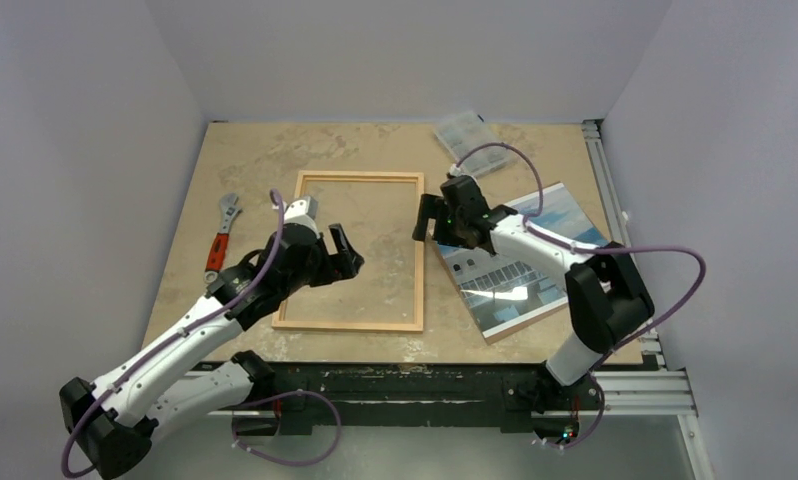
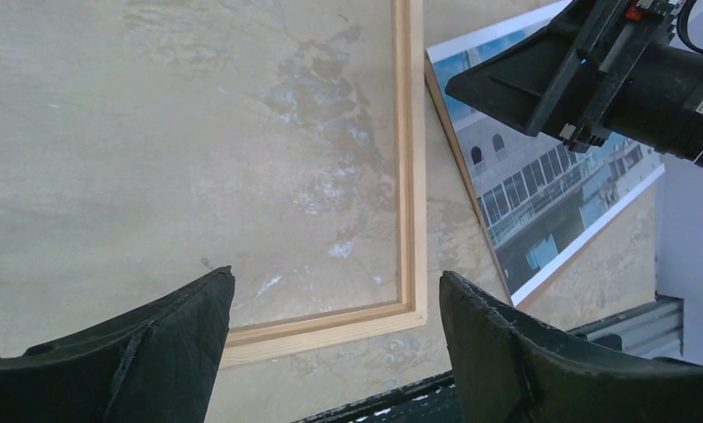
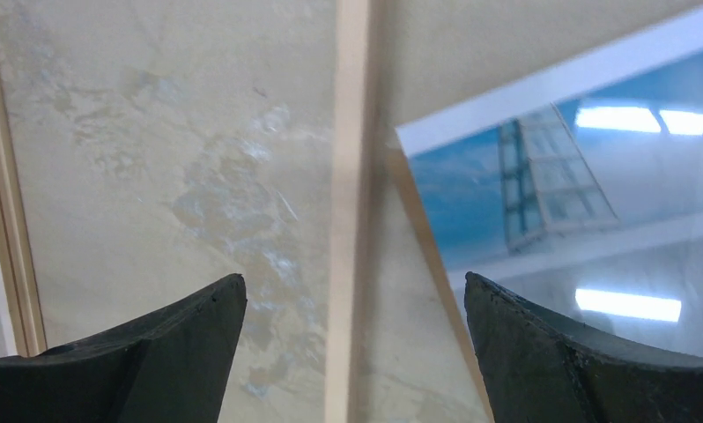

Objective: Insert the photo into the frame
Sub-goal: Adjust the photo frame item at the center of the board, then move the photo frame item to the center of the board.

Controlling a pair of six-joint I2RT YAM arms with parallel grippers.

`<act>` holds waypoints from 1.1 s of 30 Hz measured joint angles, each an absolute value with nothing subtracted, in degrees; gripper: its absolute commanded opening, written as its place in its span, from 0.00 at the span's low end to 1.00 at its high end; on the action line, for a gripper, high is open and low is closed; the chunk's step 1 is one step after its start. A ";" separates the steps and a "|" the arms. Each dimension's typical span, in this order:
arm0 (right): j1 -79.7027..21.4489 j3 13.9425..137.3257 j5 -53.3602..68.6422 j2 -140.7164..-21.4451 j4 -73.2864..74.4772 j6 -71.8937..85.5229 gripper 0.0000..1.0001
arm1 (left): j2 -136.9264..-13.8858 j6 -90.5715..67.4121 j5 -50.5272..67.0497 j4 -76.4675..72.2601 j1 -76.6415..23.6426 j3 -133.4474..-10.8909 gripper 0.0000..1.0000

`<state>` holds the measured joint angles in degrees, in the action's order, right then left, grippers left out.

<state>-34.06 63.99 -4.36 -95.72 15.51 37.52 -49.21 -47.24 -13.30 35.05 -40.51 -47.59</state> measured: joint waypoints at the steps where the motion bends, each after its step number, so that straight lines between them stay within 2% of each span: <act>1: -32.95 62.13 -3.11 -94.15 15.62 37.60 0.92 | -50.02 -47.42 -11.94 33.30 -40.51 -46.76 0.84; 10: -23.86 44.34 3.01 -76.86 19.84 40.23 0.93 | -64.14 -52.93 -0.10 17.37 -44.31 -43.18 0.86; 17: -20.58 43.27 -2.37 -63.05 26.61 40.47 0.98 | -77.93 -55.55 4.36 10.17 -52.27 -48.69 0.86; 24: -12.91 41.54 -7.79 -60.23 34.20 40.32 0.98 | -89.80 -58.35 8.47 0.93 -58.11 -56.40 0.86; 33: -1.58 39.70 -7.94 -62.59 35.48 39.57 0.98 | -100.53 -62.19 10.74 -3.70 -60.10 -58.26 0.85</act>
<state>-1.58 39.70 -7.94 -62.59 35.48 39.57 -100.53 -62.19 10.74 -3.70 -60.10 -58.26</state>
